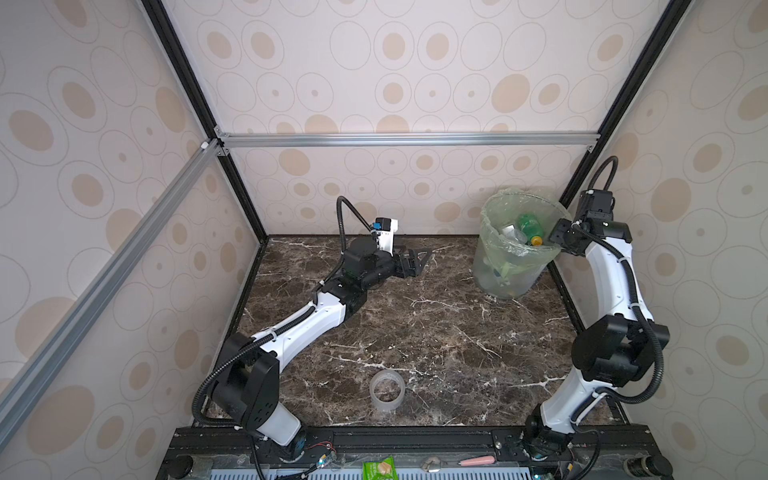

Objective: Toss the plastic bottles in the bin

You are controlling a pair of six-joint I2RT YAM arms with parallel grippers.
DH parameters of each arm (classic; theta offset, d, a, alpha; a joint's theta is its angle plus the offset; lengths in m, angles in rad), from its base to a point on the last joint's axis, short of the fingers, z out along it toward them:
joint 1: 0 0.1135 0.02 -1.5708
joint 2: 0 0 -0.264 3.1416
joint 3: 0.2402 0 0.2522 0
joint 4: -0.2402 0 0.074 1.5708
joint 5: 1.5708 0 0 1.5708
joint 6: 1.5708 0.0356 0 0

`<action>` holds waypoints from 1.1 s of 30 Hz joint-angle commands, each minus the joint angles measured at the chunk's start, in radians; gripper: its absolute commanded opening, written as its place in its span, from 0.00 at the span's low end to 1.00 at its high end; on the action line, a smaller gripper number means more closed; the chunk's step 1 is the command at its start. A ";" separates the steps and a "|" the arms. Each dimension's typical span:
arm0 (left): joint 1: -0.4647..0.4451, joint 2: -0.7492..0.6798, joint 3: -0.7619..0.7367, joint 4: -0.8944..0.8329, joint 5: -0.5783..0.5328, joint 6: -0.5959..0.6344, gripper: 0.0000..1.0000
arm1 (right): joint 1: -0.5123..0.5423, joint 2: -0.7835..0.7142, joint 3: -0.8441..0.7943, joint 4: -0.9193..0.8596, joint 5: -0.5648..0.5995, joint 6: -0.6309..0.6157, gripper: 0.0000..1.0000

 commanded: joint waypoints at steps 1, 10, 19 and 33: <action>-0.007 -0.003 0.002 0.025 -0.008 0.016 0.99 | -0.001 0.028 0.025 -0.012 -0.113 0.013 0.56; -0.007 -0.014 -0.002 0.023 -0.019 0.012 0.99 | 0.043 0.033 0.015 -0.034 -0.202 0.009 0.17; -0.006 -0.044 -0.012 0.004 -0.043 0.020 0.99 | 0.206 0.039 0.073 -0.079 -0.225 0.025 0.05; 0.009 -0.145 -0.058 -0.095 -0.125 0.080 0.99 | 0.460 0.323 0.393 -0.098 -0.196 0.127 0.06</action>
